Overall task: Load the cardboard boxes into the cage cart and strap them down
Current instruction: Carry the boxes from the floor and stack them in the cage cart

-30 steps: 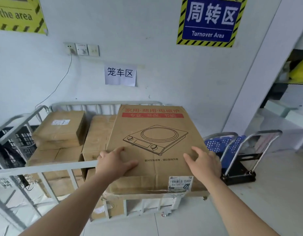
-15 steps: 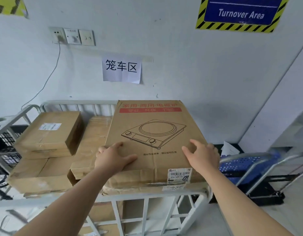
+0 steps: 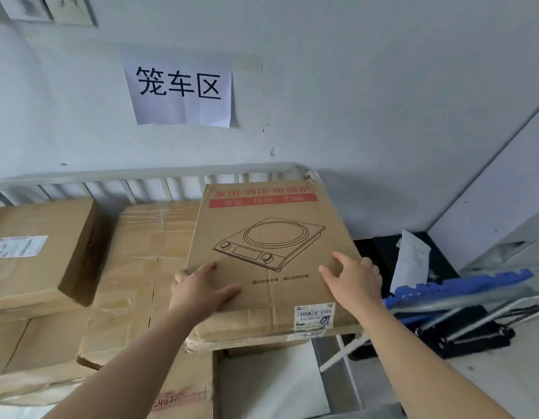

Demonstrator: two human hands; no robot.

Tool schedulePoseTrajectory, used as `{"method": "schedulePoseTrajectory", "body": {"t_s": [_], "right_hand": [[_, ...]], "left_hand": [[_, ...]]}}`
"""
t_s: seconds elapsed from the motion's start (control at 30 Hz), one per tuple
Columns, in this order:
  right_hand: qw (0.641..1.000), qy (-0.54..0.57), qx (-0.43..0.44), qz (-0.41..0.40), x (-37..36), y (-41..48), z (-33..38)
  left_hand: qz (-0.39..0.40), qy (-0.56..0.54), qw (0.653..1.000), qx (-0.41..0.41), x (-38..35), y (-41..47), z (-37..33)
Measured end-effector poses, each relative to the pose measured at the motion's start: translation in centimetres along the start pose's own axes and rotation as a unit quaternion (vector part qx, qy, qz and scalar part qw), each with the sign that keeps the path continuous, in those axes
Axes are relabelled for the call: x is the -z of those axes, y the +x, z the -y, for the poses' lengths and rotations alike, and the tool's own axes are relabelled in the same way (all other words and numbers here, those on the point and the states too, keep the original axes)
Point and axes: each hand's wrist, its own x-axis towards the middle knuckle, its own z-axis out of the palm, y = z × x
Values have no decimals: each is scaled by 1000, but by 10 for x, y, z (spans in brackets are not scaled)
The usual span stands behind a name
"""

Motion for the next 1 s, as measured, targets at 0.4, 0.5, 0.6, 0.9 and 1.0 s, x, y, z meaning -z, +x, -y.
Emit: {"method": "schedulePoseTrajectory", "body": {"t_s": [0.4,0.5,0.6,0.9,1.0], "right_hand": [[997,-7,-5,72,-97,115,-7],[997,-6,-9,83,-120,136,-10],[995,0,-5,98,-141,154,-13],[989,-16,-9,148,-193,177,-22],[988,-29,-8,154,-194,179,-22]], "left_hand": [[40,4,996,78,-74,109,-3],[52,8,995,85,-90,130,-1],[60,10,994,95,-106,147,2],[85,84,986,117,-144,177,14],[88,127,981,115,-146,177,12]]}}
